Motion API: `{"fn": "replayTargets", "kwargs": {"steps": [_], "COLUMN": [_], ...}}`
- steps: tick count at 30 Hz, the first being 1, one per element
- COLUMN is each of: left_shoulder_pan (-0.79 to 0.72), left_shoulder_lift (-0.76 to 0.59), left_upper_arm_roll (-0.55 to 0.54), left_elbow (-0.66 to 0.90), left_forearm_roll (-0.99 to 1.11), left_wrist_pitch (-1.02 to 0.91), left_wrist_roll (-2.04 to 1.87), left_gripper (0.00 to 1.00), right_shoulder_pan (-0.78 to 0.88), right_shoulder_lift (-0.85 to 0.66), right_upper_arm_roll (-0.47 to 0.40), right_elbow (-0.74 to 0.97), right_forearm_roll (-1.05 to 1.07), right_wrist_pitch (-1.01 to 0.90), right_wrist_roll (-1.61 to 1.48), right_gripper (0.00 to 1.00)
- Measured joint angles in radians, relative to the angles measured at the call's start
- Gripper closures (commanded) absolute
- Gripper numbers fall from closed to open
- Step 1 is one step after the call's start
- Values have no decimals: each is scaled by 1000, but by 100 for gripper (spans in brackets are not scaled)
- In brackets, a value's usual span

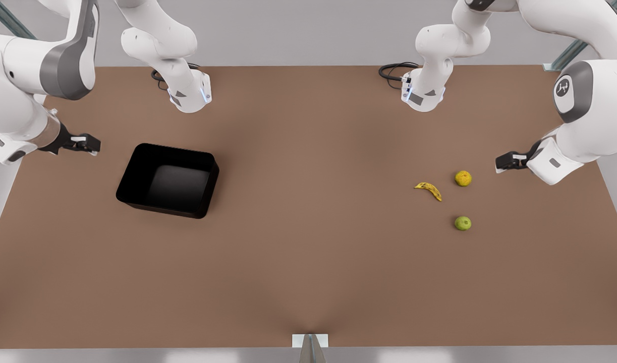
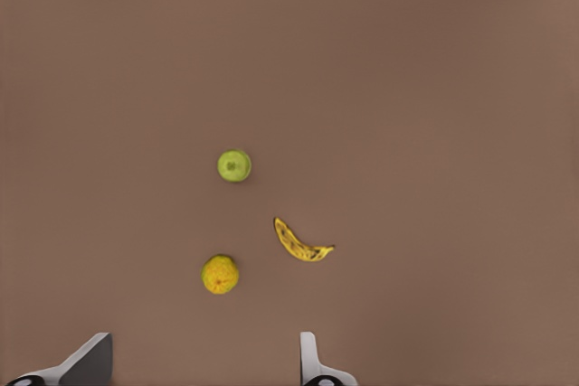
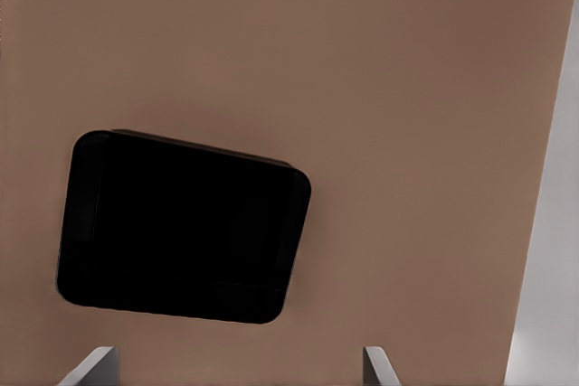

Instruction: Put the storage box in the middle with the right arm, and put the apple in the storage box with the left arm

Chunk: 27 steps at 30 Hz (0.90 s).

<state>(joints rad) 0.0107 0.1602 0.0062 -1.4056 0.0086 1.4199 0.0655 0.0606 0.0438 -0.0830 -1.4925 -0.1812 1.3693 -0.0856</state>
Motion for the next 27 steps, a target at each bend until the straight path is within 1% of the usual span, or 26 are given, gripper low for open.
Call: {"fn": "replayTargets", "kwargs": {"steps": [3, 5, 7, 8, 11, 15, 18, 20, 23, 27], "left_shoulder_pan": [0, 0, 0, 0, 0, 0, 0, 0, 0, 0], "left_shoulder_lift": [0, 0, 0, 0, 3, 4, 5, 5, 5, 5], "left_upper_arm_roll": [0, 0, 0, 0, 1, 1, 2, 1, 2, 1], "left_elbow": [0, 0, 0, 0, 0, 0, 0, 0, 0, 0], "left_forearm_roll": [0, 0, 0, 0, 0, 0, 0, 0, 0, 0], "left_wrist_pitch": [10, 12, 13, 12, 8, 4, 2, 1, -1, -4], "left_wrist_roll": [4, 6, 8, 8, 10, 13, 14, 15, 16, 17], "left_gripper": [0, 0, 0, 0, 0, 0, 0, 0, 0, 0], "right_shoulder_pan": [7, 10, 1, -8, -32, -15, -39, -49, -36, -29], "right_shoulder_lift": [10, 45, 56, 44, 29, 32, 62, 87, 134, 173], "right_upper_arm_roll": [0, -3, -4, -5, -20, -121, -188, -217, -229, -231], "right_elbow": [0, -15, -105, -187, -384, -600, -681, -740, -774, -794], "right_forearm_roll": [0, -1, -3, -3, 0, 18, 44, 56, 66, 70], "right_wrist_pitch": [12, 13, 30, 58, 175, 418, 578, 666, 755, 821], "right_wrist_roll": [-5, -8, -11, -12, -8, 3, 10, 14, 19, 25], "right_gripper": [0, 0, 0, 0, 0, 0, 0, 0, 0, 0]}}
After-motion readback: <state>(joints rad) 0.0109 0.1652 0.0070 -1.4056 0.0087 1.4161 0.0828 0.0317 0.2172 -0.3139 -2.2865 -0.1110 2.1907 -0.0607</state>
